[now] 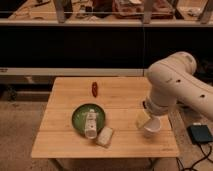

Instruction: Move the arm in a circular motion

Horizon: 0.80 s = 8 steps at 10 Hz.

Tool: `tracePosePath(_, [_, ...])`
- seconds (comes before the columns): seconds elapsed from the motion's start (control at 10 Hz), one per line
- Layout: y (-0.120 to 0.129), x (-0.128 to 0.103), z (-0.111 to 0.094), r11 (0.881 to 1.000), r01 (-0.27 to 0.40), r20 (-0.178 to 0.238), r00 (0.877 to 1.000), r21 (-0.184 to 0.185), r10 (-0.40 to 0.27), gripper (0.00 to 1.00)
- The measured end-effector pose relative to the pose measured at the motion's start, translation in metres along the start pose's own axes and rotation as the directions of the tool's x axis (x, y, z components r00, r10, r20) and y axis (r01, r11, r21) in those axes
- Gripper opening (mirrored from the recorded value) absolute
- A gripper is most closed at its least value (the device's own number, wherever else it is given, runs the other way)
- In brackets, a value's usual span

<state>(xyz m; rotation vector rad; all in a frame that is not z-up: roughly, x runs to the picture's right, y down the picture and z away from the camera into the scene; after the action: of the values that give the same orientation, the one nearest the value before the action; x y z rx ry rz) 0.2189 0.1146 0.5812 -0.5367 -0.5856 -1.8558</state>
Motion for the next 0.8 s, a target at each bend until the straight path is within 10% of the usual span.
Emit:
tracePosePath(0.4, [0.078, 0.068, 0.033, 0.986, -0.12, -0.099, 0.989, -0.119, 0.108, 0.8])
tracePosePath(0.8, [0.087, 0.163, 0.092, 0.984, -0.13, -0.136, 0.984, -0.12, 0.113, 0.8])
